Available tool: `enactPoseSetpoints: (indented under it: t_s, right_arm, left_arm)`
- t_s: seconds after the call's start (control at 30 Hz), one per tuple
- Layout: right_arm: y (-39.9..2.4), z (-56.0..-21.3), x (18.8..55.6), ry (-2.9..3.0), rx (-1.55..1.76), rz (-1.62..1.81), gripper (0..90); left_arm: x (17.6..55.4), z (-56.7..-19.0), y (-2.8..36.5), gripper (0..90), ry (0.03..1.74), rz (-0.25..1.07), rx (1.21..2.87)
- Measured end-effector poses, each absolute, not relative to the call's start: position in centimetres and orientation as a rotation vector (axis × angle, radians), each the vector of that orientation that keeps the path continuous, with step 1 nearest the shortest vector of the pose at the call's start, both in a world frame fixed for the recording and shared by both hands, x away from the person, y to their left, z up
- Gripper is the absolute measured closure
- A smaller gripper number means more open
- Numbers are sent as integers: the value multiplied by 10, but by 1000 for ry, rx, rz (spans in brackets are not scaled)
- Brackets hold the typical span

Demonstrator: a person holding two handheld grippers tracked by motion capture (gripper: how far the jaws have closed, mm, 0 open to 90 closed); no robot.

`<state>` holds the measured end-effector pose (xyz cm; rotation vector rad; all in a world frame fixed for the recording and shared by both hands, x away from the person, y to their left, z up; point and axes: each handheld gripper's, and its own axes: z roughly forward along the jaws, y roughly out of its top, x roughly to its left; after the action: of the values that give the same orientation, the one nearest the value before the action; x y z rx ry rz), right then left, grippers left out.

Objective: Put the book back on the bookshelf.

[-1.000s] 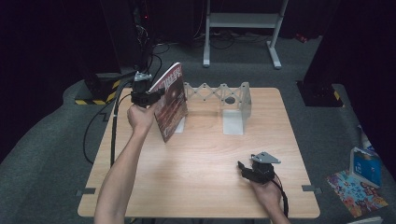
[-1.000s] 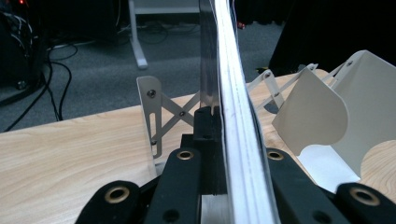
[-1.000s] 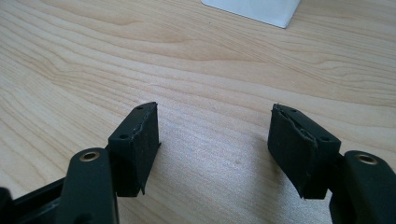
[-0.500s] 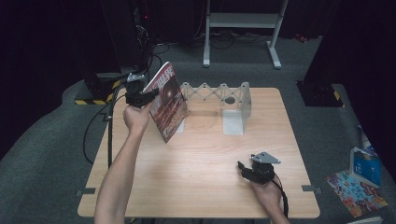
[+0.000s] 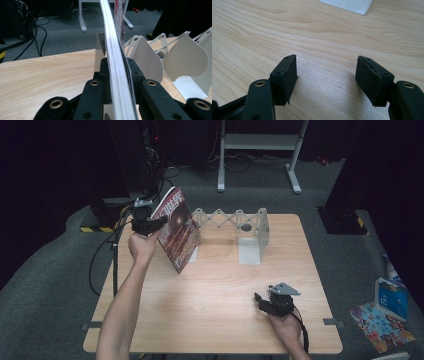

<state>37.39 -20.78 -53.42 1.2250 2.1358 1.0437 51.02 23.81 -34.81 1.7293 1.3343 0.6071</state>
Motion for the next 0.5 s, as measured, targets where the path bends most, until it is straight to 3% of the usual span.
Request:
enactPoseSetpoints:
  t_s: [0.5]
  right_arm:
    - [-208,-534,374,2139,1223,1046,338]
  left_arm:
    - [513,-349,241,743,1343,572,1709]
